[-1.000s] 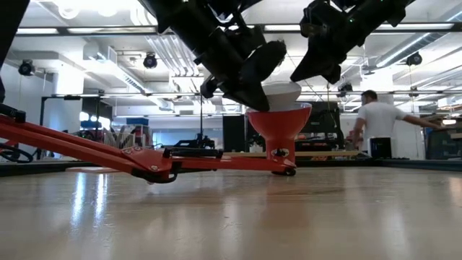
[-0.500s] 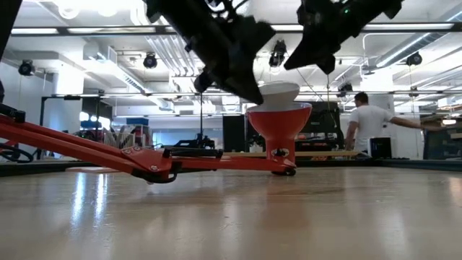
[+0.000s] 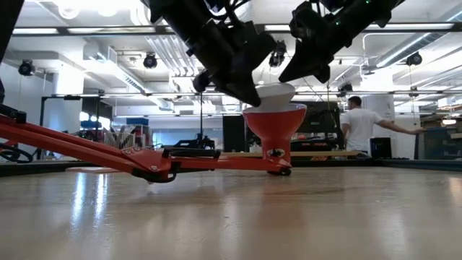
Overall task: Screw lightbulb
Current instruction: Insert the light bulb into the red lamp
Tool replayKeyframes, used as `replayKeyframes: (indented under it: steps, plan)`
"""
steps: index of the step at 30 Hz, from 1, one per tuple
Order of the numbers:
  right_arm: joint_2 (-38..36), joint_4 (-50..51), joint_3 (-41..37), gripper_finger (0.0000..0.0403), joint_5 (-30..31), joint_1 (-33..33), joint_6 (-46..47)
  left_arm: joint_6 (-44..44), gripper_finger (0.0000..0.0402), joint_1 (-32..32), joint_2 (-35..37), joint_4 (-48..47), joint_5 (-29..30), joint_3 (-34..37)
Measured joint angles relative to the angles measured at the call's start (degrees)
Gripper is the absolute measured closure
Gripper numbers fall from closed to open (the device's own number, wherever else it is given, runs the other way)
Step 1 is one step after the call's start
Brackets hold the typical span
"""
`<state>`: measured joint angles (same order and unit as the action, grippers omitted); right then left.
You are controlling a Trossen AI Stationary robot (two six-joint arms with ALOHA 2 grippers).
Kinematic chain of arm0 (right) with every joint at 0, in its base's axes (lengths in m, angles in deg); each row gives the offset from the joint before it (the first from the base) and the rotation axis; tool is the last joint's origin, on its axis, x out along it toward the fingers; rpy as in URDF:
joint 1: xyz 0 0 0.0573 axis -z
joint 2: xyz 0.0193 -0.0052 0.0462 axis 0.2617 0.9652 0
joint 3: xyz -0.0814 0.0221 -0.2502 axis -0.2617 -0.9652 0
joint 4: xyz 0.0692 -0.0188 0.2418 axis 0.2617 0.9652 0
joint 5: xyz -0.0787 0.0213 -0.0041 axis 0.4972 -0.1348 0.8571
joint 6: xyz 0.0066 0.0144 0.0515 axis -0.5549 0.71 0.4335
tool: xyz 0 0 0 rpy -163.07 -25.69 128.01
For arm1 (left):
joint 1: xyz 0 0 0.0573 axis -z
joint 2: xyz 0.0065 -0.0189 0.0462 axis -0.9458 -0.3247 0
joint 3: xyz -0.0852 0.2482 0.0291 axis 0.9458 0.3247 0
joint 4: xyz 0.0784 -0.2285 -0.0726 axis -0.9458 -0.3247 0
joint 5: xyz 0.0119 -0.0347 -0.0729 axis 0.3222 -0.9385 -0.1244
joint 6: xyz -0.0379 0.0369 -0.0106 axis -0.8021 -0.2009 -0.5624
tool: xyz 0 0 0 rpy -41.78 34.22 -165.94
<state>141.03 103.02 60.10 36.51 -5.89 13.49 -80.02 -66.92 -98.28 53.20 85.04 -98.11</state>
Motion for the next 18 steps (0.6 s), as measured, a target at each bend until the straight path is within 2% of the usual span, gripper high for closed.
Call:
replayKeyframes:
  steps: [9, 13, 18]
  plan:
    - [-2.82, 1.82, 0.23, 0.0403, -4.25, -0.27, 3.31, 0.13, 0.0401, -0.63, 0.96, -2.84, 1.76, 0.0]
    - [-4.29, 1.01, 1.46, 0.0403, 0.67, 2.07, 0.9, -1.81, 0.0401, 0.44, 1.03, -2.71, 0.83, 0.1]
    - [-1.78, 1.53, 1.24, 0.0403, 0.44, 5.77, 0.77, -3.47, 0.0401, 1.49, 0.87, -1.76, -0.12, 0.21]
